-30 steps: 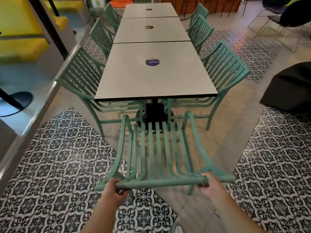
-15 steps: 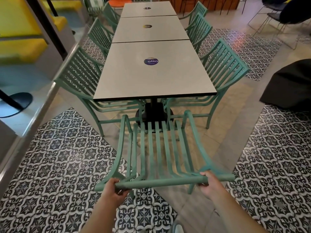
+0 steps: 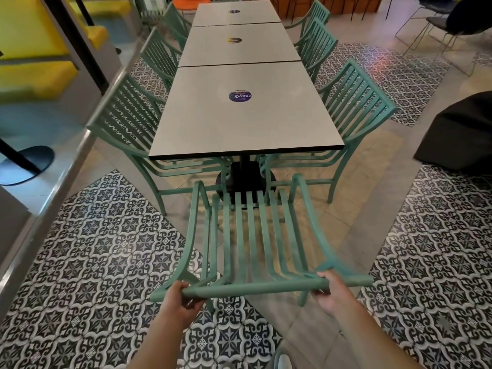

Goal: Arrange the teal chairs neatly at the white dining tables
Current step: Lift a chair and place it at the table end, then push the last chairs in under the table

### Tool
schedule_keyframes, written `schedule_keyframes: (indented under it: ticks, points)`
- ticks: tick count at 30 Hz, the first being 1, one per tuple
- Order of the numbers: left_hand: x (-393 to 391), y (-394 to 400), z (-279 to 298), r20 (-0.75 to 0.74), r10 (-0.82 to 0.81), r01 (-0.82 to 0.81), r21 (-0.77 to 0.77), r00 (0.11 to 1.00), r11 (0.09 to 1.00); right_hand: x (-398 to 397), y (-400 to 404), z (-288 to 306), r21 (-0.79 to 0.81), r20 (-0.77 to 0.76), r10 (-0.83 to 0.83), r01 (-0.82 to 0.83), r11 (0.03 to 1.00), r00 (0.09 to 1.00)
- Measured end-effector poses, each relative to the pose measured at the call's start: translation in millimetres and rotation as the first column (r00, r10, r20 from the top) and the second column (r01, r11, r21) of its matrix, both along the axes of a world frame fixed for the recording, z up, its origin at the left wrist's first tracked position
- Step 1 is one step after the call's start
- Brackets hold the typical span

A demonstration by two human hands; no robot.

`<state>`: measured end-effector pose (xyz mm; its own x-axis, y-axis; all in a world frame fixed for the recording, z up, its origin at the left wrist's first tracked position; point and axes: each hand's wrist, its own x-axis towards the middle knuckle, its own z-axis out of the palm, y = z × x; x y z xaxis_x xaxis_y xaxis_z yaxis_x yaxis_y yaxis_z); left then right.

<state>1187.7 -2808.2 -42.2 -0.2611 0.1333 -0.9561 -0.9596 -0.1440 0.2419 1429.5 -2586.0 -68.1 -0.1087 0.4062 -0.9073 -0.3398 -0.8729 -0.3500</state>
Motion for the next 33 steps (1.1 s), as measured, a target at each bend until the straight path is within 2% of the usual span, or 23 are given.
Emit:
schedule_keyframes:
  ticks: [3,5,6,7,8,9,10,12,13,15,17,20,23,26,30,33]
  points:
    - [-2.7,-0.4,-3.4,-0.038,-0.066,0.063,-0.056,0.997,0.996,0.8,-0.8,-2.1,0.009,0.023,0.002,-0.002,1.0,1.0]
    - [-3.3,-3.4,-8.5,-0.093,-0.147,0.127,-0.193,0.985,0.973,1.0,-2.6,1.6,0.042,0.098,0.018,-0.023,0.999,0.995]
    - [-3.6,-7.1,-13.5,-0.15,-0.212,0.157,-0.315,0.966,0.936,3.1,-3.4,3.7,0.073,0.223,0.049,-0.067,0.995,0.974]
    - [-4.2,-12.2,-17.2,-0.219,-0.298,0.173,-0.457,0.929,0.873,6.8,-4.0,5.7,0.118,0.425,0.091,-0.155,0.981,0.901]
    - [-4.5,-17.3,-18.9,-0.285,-0.403,0.179,-0.579,0.87,0.796,11.9,-5.0,9.6,0.164,0.606,0.111,-0.26,0.952,0.788]
    - [-5.8,-22.0,-19.4,-0.313,-0.549,0.206,-0.696,0.775,0.688,18.1,-5.5,14.2,0.213,0.723,0.092,-0.348,0.913,0.685]
    - [-9.2,-25.2,-23.3,-0.295,-0.712,0.236,-0.804,0.637,0.545,23.7,-5.6,19.0,0.257,0.793,0.065,-0.428,0.866,0.606]
    - [-13.4,-22.7,-17.9,-0.162,-0.948,0.226,-0.947,0.274,0.227,36.5,-2.5,24.9,0.262,0.896,0.06,-0.633,0.729,0.44]
    - [-14.3,-18.0,-12.3,-0.125,-0.988,0.201,-0.969,0.091,0.141,42.9,-0.2,26.3,0.22,0.937,0.075,-0.745,0.63,0.34]
    - [-12.0,-3.6,3.6,-0.117,-0.973,0.198,-0.977,-0.2,0.077,54.9,5.8,31.7,0.136,0.98,0.075,-0.892,0.432,0.186]
    - [-4.8,19.2,18.7,-0.1,-0.899,0.183,-0.983,-0.425,0.023,70.5,12.6,38.7,0.1,0.993,0.033,-0.944,0.315,0.116]
    - [15.8,57.9,41.6,-0.035,-0.752,0.092,-0.995,-0.658,-0.034,89.1,24.2,50.5,0.05,0.999,-0.017,-0.978,0.201,0.047]
    - [46.8,102.0,64.8,-0.016,-0.647,0.062,-0.997,-0.763,-0.049,107.4,41.7,68.0,0.048,0.997,-0.057,-0.992,0.121,0.042]
    - [80.6,154.5,84.0,0.03,-0.557,-0.033,-0.999,-0.83,-0.005,127.0,70.2,83.1,0.071,0.996,-0.054,-0.995,0.066,0.067]
    - [143.1,237.9,106.3,0.07,-0.5,-0.102,-0.994,-0.863,0.037,160.4,123.0,101.1,0.112,0.993,-0.032,-0.993,0.023,0.112]
    - [199.3,306.8,113.6,0.035,-0.516,-0.077,-0.995,-0.856,0.06,203.7,169.7,122.5,0.179,0.984,-0.026,-0.984,0.022,0.178]
